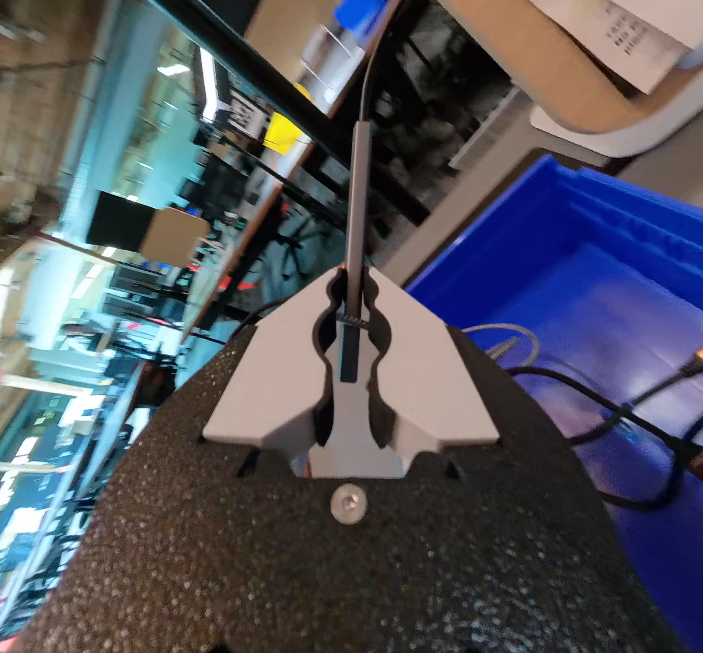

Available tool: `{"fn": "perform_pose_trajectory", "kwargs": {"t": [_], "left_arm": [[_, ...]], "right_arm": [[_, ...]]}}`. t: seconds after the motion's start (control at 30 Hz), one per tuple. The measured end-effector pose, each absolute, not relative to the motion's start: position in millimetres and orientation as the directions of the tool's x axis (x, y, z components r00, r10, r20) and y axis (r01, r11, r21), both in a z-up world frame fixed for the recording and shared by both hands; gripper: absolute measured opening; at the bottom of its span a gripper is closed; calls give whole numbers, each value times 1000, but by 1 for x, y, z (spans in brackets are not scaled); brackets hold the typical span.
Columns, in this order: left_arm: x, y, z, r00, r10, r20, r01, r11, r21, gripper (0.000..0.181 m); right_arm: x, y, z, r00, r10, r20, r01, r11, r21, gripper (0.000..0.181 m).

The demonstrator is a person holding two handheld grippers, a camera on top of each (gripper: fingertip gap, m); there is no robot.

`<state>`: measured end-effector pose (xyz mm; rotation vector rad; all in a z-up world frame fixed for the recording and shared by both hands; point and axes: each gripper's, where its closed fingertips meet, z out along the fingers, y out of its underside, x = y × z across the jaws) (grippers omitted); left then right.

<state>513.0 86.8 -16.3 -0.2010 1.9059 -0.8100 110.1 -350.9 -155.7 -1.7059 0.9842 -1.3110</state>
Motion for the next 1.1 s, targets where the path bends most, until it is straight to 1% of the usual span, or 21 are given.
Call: {"fn": "perform_pose_trajectory", "kwargs": {"t": [0.03, 0.17, 0.27, 0.33, 0.43, 0.53, 0.6, 0.67, 0.7, 0.77, 0.83, 0.87, 0.93, 0.97, 1.0, 1.03, 1.07, 1.1], "left_arm": [[512, 88, -6, -434, -484, -760, 224, 759, -611, 7], [507, 92, 36, -334, -563, -756, 271, 711, -649, 7], [494, 87, 64, -352, -619, -702, 301, 636, -711, 7], [474, 69, 77, -469, -639, -609, 310, 527, -791, 7], [426, 30, 81, -718, -573, -397, 230, 343, -911, 7], [362, -10, 75, -912, -384, -145, 79, 183, -980, 7], [320, -31, 64, -970, -240, 30, -57, 108, -993, 7], [284, -49, 48, -968, -95, 234, -240, 63, -969, 7], [266, -56, 38, -938, -17, 346, -347, 50, -937, 7], [233, -70, 15, -826, 134, 547, -544, 64, -837, 7], [205, -82, -6, -668, 266, 695, -700, 91, -708, 6], [192, -88, -15, -592, 325, 737, -752, 106, -651, 6], [173, -101, -38, -489, 377, 787, -804, 156, -574, 6], [165, -107, -52, -470, 376, 799, -806, 186, -562, 6], [158, -112, -64, -466, 372, 803, -799, 214, -563, 6], [150, -116, -74, -463, 371, 805, -788, 243, -565, 6], [143, -118, -81, -457, 377, 805, -777, 271, -568, 6], [136, -119, -86, -454, 394, 799, -758, 300, -579, 6]], "right_arm": [[110, -351, -156, 176, -901, 396, -127, -420, -899, 89], [110, -351, -156, 172, -901, 399, -130, -422, -897, 89], [110, -352, -154, 163, -904, 396, -122, -417, -901, 89], [110, -351, -152, 168, -908, 383, -115, -404, -907, 89], [111, -337, -144, 214, -916, 339, -65, -360, -931, 91], [109, -311, -126, 297, -914, 277, 40, -278, -960, 92], [107, -290, -107, 358, -905, 229, 124, -197, -973, 92], [104, -272, -80, 417, -898, 141, 211, -56, -976, 90], [103, -265, -67, 444, -892, 85, 242, 28, -970, 86], [101, -243, -46, 525, -851, 9, 267, 155, -951, 80], [104, -215, -37, 573, -819, -9, 253, 187, -949, 78], [107, -201, -36, 580, -814, -8, 239, 180, -954, 79], [116, -180, -35, 574, -818, -35, 201, 182, -963, 81], [119, -173, -34, 570, -820, -55, 179, 190, -965, 85], [123, -170, -33, 556, -827, -78, 171, 206, -963, 87], [128, -174, -31, 516, -850, -109, 171, 227, -959, 83], [133, -182, -31, 468, -871, -149, 173, 255, -951, 85], [138, -190, -35, 433, -879, -201, 163, 296, -941, 81]]}}
